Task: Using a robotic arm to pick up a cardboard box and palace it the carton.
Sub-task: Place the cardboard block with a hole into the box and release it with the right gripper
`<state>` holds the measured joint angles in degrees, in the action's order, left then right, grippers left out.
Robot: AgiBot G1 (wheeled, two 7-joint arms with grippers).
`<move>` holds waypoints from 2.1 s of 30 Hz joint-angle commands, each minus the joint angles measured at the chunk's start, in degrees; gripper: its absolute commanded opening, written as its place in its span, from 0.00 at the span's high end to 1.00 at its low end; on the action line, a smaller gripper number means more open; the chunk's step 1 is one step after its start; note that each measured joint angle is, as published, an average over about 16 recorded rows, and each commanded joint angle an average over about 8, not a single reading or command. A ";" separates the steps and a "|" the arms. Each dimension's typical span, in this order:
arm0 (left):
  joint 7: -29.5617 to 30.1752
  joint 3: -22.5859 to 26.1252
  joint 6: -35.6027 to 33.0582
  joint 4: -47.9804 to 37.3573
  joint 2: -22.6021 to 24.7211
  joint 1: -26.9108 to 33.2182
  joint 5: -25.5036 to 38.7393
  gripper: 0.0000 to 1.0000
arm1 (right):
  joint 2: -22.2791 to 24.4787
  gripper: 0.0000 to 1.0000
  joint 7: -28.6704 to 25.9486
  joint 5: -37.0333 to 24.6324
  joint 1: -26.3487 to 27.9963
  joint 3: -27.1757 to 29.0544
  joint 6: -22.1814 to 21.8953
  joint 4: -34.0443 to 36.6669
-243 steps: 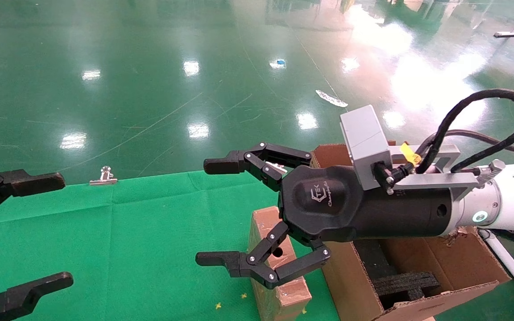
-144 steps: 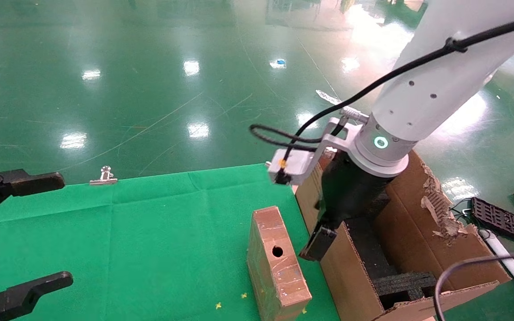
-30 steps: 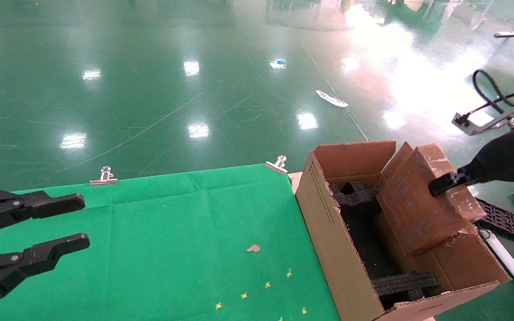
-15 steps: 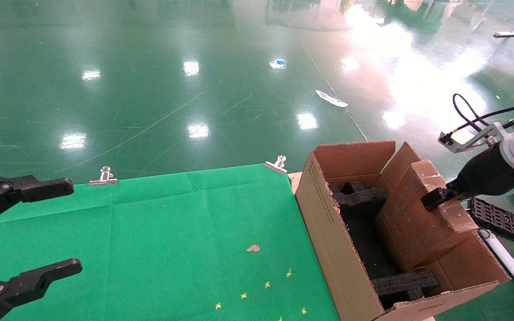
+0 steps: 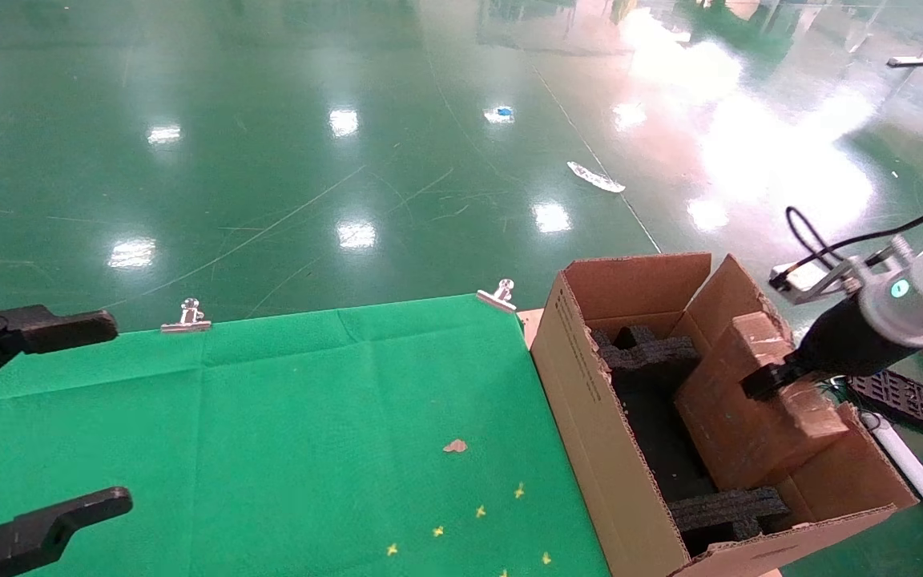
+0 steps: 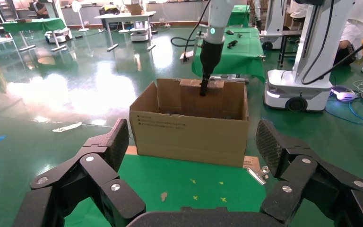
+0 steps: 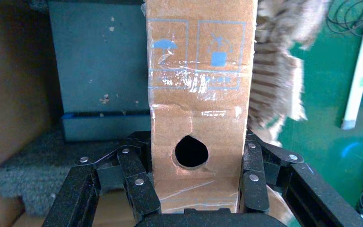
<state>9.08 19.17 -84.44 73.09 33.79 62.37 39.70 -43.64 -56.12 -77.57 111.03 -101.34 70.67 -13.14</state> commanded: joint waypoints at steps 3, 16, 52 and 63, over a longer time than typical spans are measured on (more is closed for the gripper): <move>0.00 0.01 0.00 0.00 0.00 0.00 0.00 0.00 | -0.79 1.00 0.25 1.11 -3.30 0.54 -2.33 0.79; -0.01 0.02 0.01 0.00 -0.01 0.01 -0.01 0.00 | -2.56 1.00 5.56 7.34 -15.22 4.16 -10.02 3.10; -0.03 0.07 0.03 0.00 -0.03 0.02 -0.05 0.00 | -3.57 0.00 14.78 9.43 -14.87 5.70 -8.57 10.05; -0.04 0.08 0.03 0.00 -0.03 0.02 -0.06 0.00 | -3.93 0.00 15.60 9.07 -12.71 5.50 -7.63 10.72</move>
<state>9.04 19.26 -84.41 73.09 33.76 62.39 39.64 -47.42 -40.35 -68.38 98.71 -95.75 63.08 -2.50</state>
